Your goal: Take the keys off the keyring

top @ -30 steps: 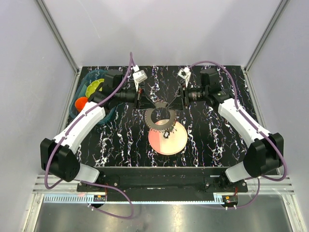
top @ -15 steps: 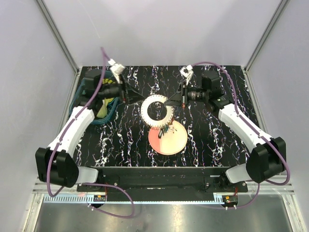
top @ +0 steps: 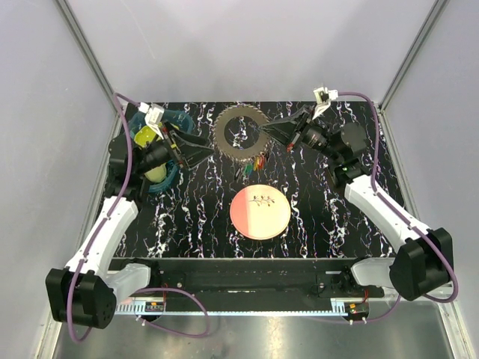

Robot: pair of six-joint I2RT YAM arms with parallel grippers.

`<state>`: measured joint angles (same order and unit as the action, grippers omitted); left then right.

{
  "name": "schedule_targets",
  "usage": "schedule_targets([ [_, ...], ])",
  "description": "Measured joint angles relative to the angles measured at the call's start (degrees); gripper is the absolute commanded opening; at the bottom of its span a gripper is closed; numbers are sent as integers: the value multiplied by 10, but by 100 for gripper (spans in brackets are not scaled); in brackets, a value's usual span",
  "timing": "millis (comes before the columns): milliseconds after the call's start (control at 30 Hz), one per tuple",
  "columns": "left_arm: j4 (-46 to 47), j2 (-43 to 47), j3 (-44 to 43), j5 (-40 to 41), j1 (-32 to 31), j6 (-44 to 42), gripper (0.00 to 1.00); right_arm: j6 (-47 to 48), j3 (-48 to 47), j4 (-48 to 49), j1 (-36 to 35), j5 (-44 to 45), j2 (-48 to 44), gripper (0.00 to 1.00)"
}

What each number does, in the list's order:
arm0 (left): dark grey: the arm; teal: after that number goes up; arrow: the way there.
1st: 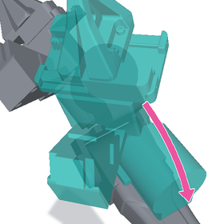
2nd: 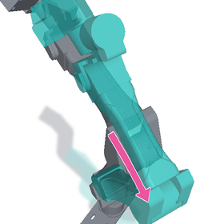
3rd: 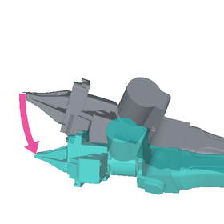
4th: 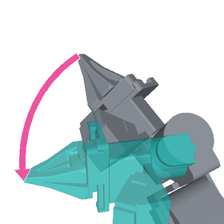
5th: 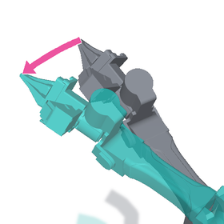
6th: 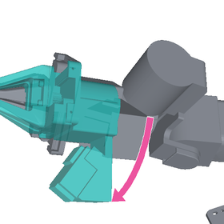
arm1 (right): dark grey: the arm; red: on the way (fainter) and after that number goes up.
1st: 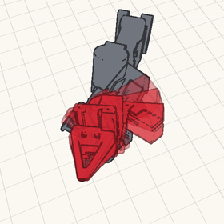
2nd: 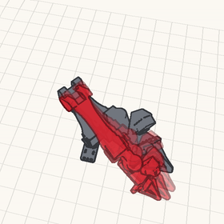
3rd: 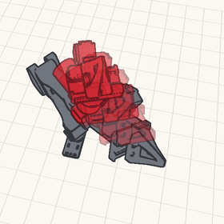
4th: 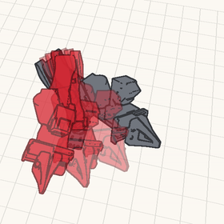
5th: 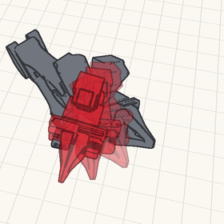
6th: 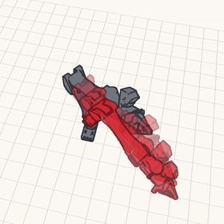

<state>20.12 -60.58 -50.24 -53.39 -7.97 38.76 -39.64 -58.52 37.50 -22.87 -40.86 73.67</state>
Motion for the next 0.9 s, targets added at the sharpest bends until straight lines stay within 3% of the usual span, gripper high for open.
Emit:
schedule_targets([
  [200, 68, -8, 15, 2, -61, 52, 91, -61, 23, 122, 0, 12, 15, 0],
  [400, 99, -36, 14, 19, -122, 58, 88, -90, 38, 171, 0, 12, 29, 0],
  [533, 118, -59, 14, 49, -140, 66, 80, -101, 48, 189, 0, 12, 30, 0],
  [633, 130, -71, 8, 68, -153, 69, 68, -109, 59, 207, 0, 13, 32, 0],
  [700, 133, -78, 0, 76, -163, 71, 51, -115, 66, 217, 0, 14, 35, 0],
  [767, 138, -83, -4, 87, -171, 72, 27, -119, 71, 227, 0, 15, 39, 0],
  [800, 140, -85, -4, 90, -174, 73, 0, -120, 73, 229, 0, 16, 41, 0],
  [900, 140, -87, -4, 101, -180, 70, 0, -123, 77, 229, 0, 24, 42, 4],
])
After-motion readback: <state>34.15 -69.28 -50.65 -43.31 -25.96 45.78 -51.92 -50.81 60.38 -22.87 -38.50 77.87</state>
